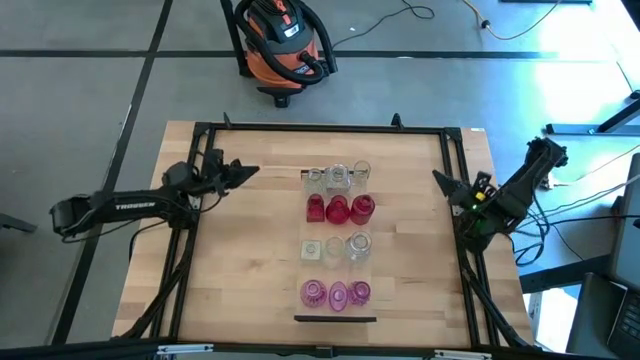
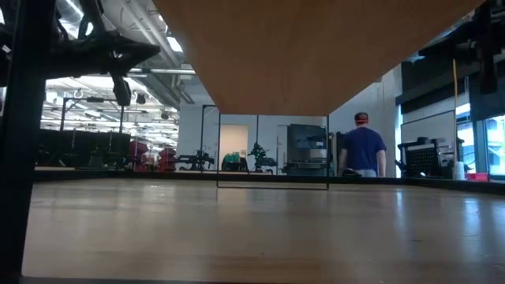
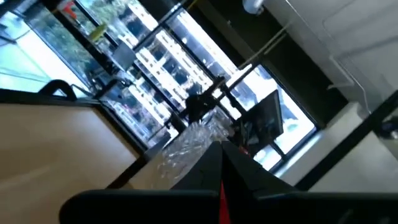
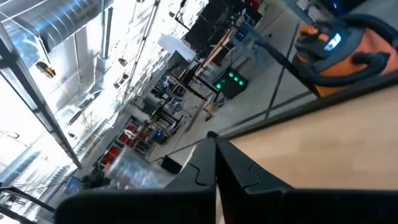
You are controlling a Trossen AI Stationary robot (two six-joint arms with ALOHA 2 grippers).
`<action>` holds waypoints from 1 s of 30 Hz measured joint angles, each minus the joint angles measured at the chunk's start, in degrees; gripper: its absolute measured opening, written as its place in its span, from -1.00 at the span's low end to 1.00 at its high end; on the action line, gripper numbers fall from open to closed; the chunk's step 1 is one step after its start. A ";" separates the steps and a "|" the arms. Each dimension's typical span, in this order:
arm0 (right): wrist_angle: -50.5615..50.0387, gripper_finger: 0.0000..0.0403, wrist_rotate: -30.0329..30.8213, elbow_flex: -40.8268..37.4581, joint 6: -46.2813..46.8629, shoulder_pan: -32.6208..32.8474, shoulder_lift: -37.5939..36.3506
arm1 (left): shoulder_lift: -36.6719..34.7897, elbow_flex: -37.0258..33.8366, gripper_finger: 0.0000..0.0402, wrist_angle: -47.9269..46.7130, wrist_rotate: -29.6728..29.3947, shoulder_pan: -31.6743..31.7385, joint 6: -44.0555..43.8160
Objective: Sort vases onto shelf
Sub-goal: Return to Home Position
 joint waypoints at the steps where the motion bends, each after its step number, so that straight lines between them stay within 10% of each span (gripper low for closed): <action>1: -1.93 -1.00 0.03 0.54 -0.75 -0.18 -0.90 | 0.12 0.00 -1.00 -0.13 1.71 0.77 0.05; 12: -22.13 -1.00 -0.04 -0.17 -1.32 -0.17 -12.44 | 0.23 0.00 -1.00 -26.77 6.53 6.04 6.34; 30: -8.09 -1.00 -2.10 -13.33 -16.22 -0.16 -25.51 | 0.23 0.00 -1.00 -41.01 4.60 3.88 18.70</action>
